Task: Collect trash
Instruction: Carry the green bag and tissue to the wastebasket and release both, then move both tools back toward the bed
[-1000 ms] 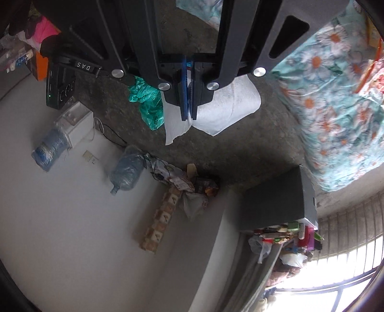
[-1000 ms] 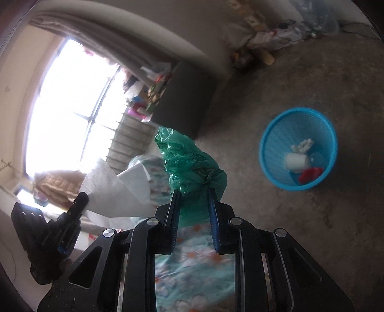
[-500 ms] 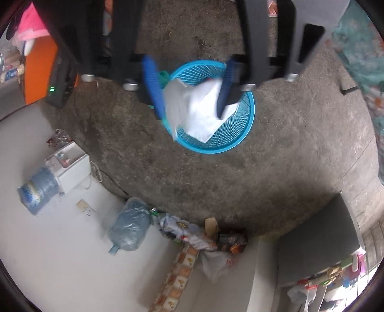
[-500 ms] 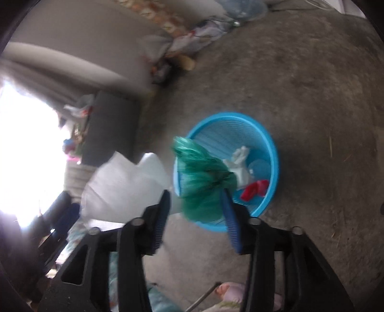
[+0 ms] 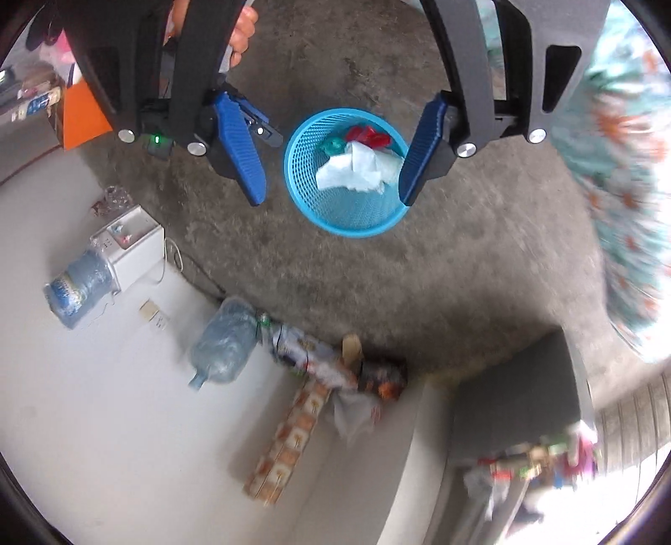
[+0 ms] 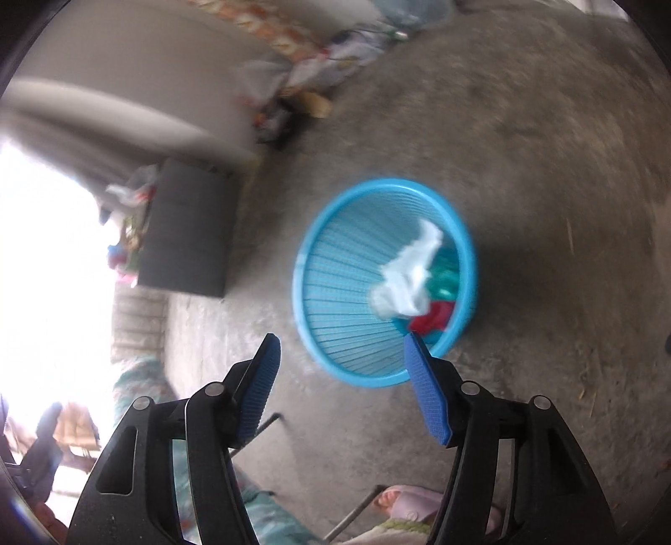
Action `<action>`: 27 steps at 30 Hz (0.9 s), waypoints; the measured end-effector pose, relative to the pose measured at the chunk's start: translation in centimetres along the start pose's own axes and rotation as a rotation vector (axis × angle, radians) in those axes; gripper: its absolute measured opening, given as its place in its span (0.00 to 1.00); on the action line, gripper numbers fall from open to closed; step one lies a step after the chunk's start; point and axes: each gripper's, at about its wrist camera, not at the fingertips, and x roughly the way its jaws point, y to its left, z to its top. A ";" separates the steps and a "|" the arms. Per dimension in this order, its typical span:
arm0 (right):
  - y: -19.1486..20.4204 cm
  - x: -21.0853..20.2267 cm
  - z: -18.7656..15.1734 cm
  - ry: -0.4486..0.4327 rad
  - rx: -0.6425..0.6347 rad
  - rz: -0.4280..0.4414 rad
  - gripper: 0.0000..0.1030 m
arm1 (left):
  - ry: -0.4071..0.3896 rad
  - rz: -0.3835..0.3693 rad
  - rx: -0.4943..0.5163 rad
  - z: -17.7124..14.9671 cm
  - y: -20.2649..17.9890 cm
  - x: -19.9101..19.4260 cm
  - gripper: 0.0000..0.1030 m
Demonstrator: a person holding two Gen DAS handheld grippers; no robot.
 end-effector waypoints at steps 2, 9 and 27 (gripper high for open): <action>2.3 -1.1 -0.3 -0.007 -0.072 0.021 0.60 | -0.058 0.016 0.020 -0.6 -0.2 -3.7 0.66; 11.3 -5.9 -3.4 -0.005 -0.342 0.133 0.70 | -0.195 0.100 0.046 -3.7 1.3 -15.4 0.72; 23.6 -7.7 -16.4 0.279 -0.753 0.346 0.77 | -0.428 0.442 -0.077 -15.9 11.1 -34.9 0.79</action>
